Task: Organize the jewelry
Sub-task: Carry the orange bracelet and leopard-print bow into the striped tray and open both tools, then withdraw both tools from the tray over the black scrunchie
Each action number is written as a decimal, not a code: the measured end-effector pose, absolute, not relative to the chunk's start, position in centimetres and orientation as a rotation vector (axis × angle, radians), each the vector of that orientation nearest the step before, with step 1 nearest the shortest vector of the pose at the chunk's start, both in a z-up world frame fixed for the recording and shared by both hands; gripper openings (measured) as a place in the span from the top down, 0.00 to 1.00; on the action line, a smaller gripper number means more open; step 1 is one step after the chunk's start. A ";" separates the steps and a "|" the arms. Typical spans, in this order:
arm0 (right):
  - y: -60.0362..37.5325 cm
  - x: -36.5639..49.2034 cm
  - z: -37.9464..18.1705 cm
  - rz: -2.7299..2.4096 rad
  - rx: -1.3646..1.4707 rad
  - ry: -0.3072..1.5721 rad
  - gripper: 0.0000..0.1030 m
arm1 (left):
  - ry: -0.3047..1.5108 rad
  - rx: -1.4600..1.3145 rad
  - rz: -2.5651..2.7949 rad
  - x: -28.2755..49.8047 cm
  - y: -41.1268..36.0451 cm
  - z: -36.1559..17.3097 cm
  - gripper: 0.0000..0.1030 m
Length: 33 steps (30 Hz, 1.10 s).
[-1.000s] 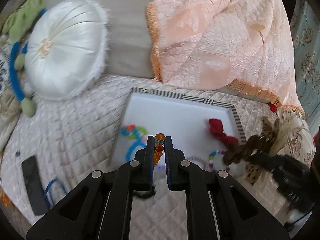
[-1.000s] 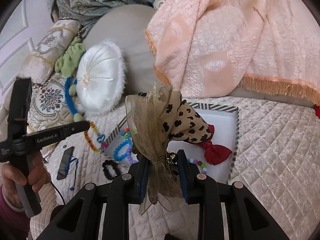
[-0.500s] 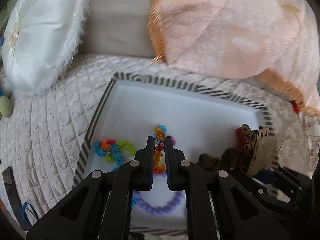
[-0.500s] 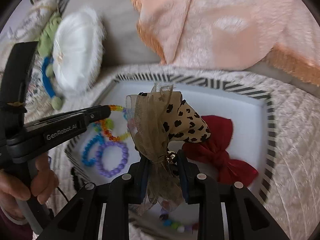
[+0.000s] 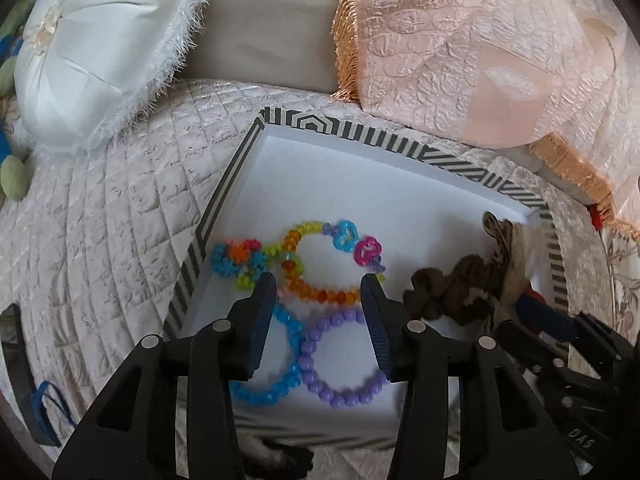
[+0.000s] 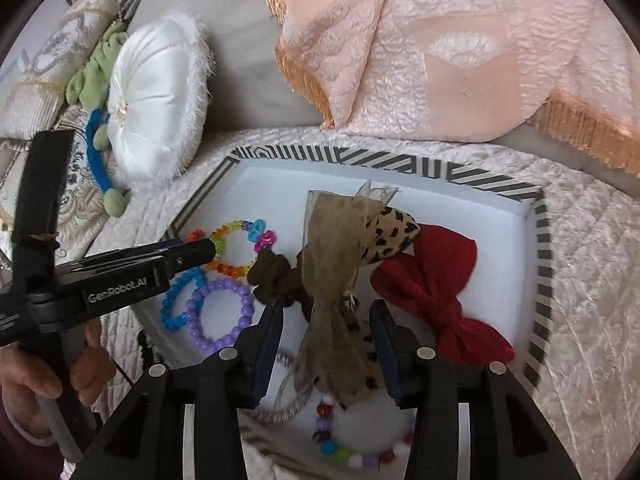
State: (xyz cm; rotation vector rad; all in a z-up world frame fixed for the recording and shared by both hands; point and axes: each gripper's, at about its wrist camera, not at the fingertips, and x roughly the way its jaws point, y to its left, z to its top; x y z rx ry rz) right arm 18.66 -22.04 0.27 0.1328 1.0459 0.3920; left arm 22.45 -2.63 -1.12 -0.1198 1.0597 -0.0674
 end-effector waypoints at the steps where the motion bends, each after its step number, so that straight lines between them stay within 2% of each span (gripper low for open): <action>1: -22.2 18.3 0.5 0.388 0.132 1.041 0.58 | 1.055 -0.120 -0.068 21.9 -2.5 -0.9 0.58; 14: -21.6 10.4 4.9 0.323 0.170 0.884 0.58 | 0.957 -0.053 -0.002 14.3 -2.4 1.2 0.58; 33: -18.5 2.8 8.0 0.351 0.142 0.823 0.56 | 0.851 -0.043 0.056 4.4 -1.7 4.0 0.58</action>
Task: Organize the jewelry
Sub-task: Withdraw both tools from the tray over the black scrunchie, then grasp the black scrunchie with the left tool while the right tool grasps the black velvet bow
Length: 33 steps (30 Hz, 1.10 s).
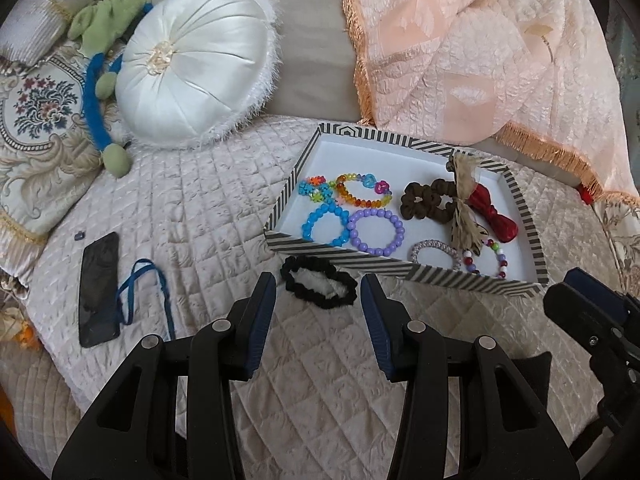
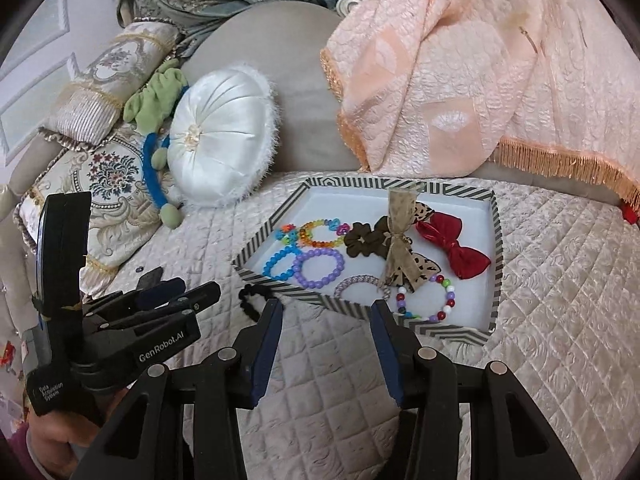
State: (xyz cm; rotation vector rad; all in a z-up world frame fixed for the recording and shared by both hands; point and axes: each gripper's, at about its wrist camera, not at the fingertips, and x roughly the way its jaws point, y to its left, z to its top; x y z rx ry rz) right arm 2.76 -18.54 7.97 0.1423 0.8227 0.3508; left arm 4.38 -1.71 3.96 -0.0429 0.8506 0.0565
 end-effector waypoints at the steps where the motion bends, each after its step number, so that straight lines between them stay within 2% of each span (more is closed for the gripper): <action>1: -18.4 2.6 8.1 0.351 0.140 0.821 0.56 | 0.845 -0.043 0.058 4.1 -1.7 4.1 0.58; 5: -18.2 1.6 8.6 0.345 0.116 0.811 0.49 | 0.823 -0.039 0.058 2.9 -1.9 4.7 0.58; 33: -19.7 -2.3 9.6 0.332 0.089 0.796 0.48 | 0.828 -0.027 0.051 -0.1 -2.4 4.5 0.58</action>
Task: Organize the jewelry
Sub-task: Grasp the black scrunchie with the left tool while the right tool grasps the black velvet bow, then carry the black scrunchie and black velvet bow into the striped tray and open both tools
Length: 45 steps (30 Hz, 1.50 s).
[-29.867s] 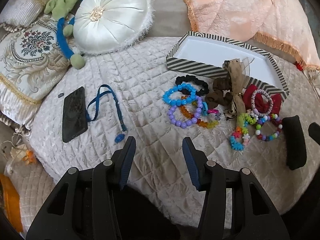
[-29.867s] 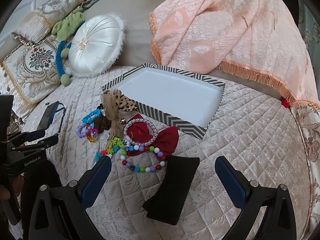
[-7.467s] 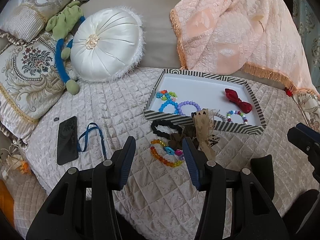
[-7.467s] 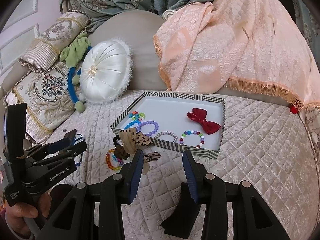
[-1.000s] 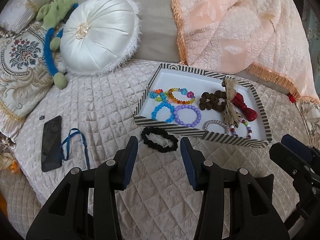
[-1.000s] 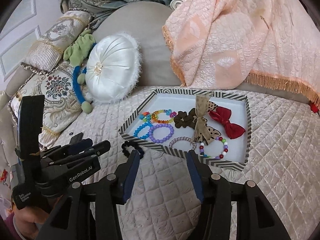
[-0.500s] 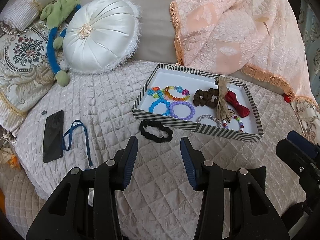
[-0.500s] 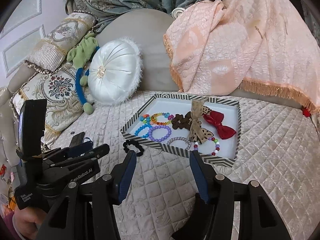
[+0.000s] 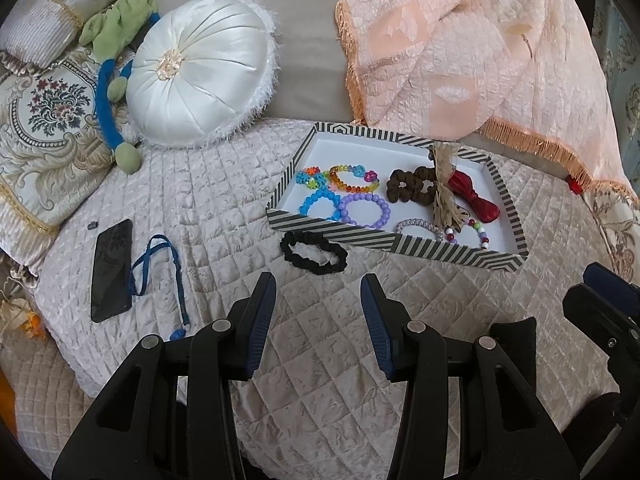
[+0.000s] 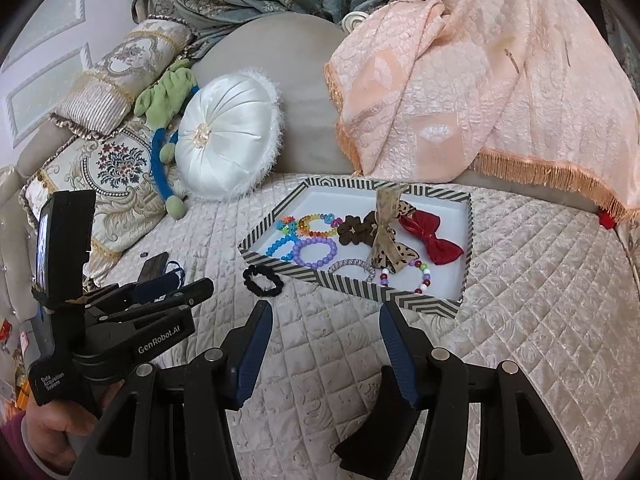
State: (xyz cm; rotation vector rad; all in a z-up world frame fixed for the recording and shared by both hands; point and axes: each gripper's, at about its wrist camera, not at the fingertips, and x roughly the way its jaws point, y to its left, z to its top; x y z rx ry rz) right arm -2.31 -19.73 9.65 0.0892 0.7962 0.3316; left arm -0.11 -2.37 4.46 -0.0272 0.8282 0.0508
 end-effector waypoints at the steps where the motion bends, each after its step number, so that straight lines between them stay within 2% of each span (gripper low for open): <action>1: -19.9 -2.4 9.5 0.332 0.090 0.799 0.48 | 0.836 -0.034 0.046 0.0 -2.1 4.3 0.58; 7: -23.1 -2.8 7.6 0.269 0.100 0.859 0.47 | 0.922 -0.180 0.023 1.2 2.0 2.8 0.56; 13: -26.6 -3.4 3.2 0.214 0.172 0.980 0.47 | 0.991 -0.261 0.056 2.5 5.0 0.4 0.51; 18: -26.8 -3.6 0.9 0.238 0.215 1.042 0.47 | 1.030 -0.264 0.046 4.3 4.8 -1.2 0.47; 30: -23.9 -1.8 -1.8 0.288 0.153 1.086 0.47 | 1.076 -0.210 0.097 10.9 3.8 -4.1 0.46; 31: -24.0 -1.7 -1.9 0.289 0.154 1.078 0.48 | 1.083 -0.205 0.106 11.3 3.8 -4.5 0.46; 33: -24.1 -1.7 -2.1 0.285 0.136 1.069 0.60 | 1.094 -0.198 0.114 12.1 3.8 -5.3 0.47; 35: -24.4 -1.6 -2.1 0.295 0.139 1.062 0.65 | 1.102 -0.181 0.112 12.6 3.5 -6.0 0.48; 36: -24.5 -1.5 -2.1 0.299 0.144 1.061 0.68 | 1.093 -0.174 0.109 12.6 3.4 -6.1 0.56; 37: -24.5 -1.5 -2.0 0.304 0.147 1.061 0.69 | 1.074 -0.162 0.102 12.5 3.3 -6.0 0.76; 38: -24.6 -1.5 -2.0 0.310 0.150 1.059 0.71 | 1.073 -0.161 0.079 12.5 3.1 -5.8 0.84; 40: -24.7 -1.5 -1.7 0.319 0.157 1.055 0.74 | 1.074 -0.162 0.068 12.4 3.1 -5.4 0.91; 45: -24.8 -1.8 -0.2 0.336 0.170 1.016 0.79 | 1.046 -0.189 -0.003 10.8 3.1 -2.7 0.92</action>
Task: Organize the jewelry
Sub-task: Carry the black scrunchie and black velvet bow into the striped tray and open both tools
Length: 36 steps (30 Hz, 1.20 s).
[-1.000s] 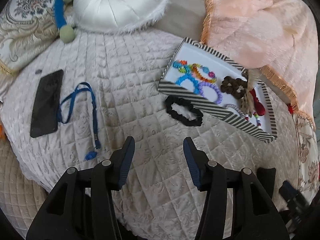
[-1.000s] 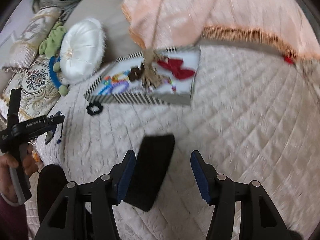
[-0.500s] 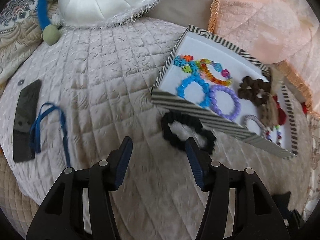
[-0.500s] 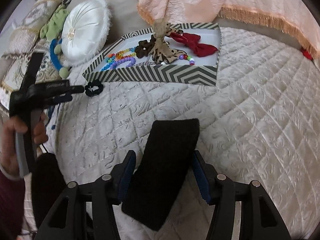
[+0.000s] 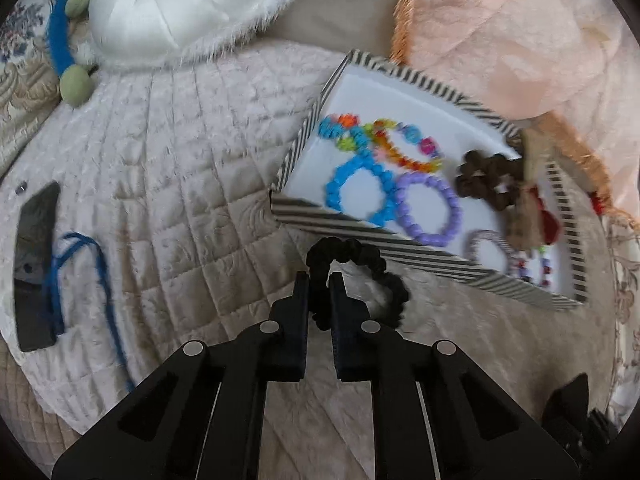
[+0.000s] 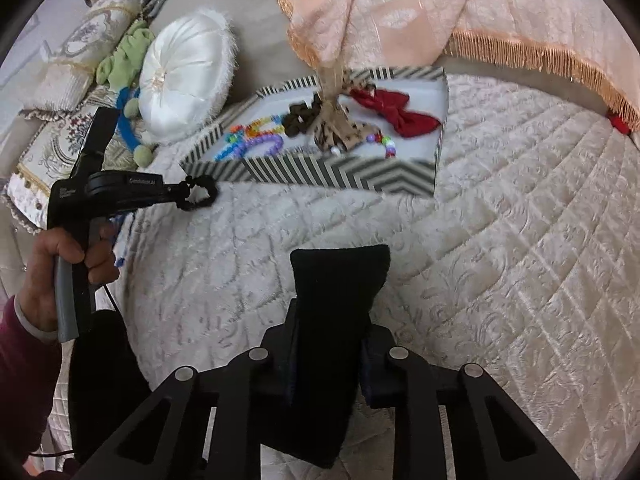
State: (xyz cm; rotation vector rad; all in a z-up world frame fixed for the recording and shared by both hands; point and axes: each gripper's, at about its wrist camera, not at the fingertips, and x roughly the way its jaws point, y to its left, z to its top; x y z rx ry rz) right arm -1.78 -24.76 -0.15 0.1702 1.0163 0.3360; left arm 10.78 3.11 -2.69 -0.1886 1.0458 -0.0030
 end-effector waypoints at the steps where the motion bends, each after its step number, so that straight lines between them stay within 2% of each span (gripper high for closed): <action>1: -24.7 -1.8 0.2 0.339 0.170 1.009 0.79 | 1.033 -0.185 -0.010 10.5 3.1 -2.0 0.92; 9: -25.0 -1.6 3.6 0.351 0.185 0.926 0.79 | 0.927 -0.149 -0.070 8.4 2.1 4.0 0.92; 16: -24.9 0.8 5.9 0.354 0.173 0.879 0.79 | 0.893 -0.117 -0.098 9.0 0.5 6.2 0.92; 30: -20.5 13.6 6.6 0.424 0.170 0.888 0.79 | 0.922 -0.063 -0.097 16.1 -3.3 4.0 0.92; 36: -17.8 21.4 4.4 0.416 0.141 0.951 0.79 | 0.947 -0.064 -0.081 19.5 -2.8 2.0 0.92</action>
